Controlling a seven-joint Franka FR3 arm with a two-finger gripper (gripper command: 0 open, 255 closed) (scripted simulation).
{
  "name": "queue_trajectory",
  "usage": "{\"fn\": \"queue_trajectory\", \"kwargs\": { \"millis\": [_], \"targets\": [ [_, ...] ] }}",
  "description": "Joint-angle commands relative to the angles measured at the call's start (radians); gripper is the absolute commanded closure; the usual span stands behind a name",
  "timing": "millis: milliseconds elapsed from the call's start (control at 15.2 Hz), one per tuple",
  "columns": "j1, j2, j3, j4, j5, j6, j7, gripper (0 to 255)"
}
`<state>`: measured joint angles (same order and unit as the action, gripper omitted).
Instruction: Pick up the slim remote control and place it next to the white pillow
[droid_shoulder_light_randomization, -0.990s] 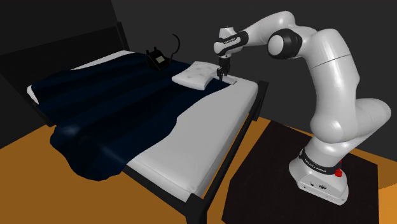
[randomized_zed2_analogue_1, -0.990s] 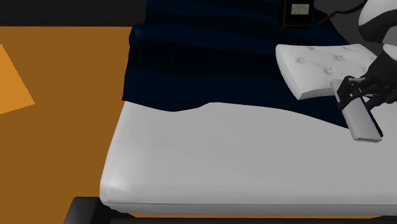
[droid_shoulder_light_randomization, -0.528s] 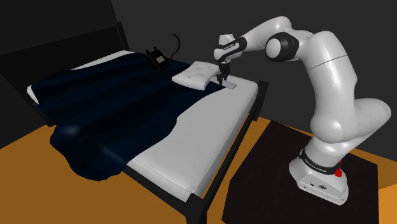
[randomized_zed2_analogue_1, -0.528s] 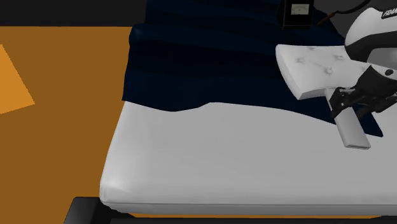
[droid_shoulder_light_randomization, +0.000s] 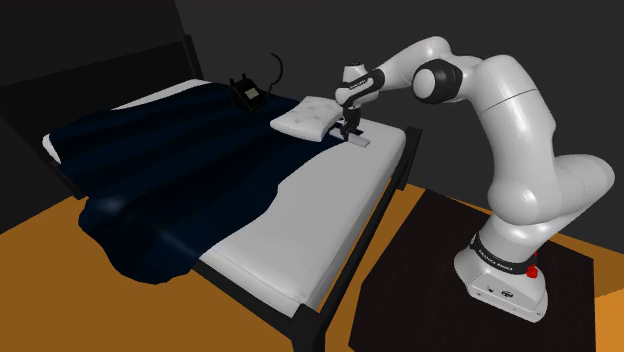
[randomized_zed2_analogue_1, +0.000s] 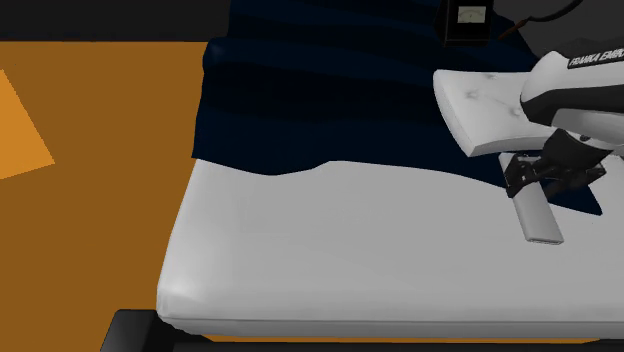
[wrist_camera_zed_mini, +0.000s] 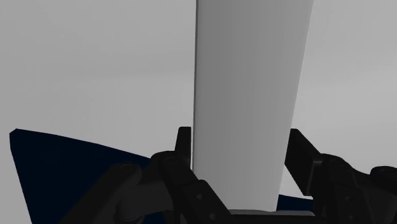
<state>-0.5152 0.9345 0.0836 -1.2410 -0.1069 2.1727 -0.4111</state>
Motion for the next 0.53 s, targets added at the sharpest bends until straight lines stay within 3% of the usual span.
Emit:
{"fn": "queue_trajectory", "kwargs": {
  "millis": [0,462],
  "targets": [
    [0.000,0.015,-0.001,-0.001,-0.001,0.017,0.000,255],
    [0.003,0.084,-0.005,0.024,-0.004,0.061,0.002,255]
  ]
}}
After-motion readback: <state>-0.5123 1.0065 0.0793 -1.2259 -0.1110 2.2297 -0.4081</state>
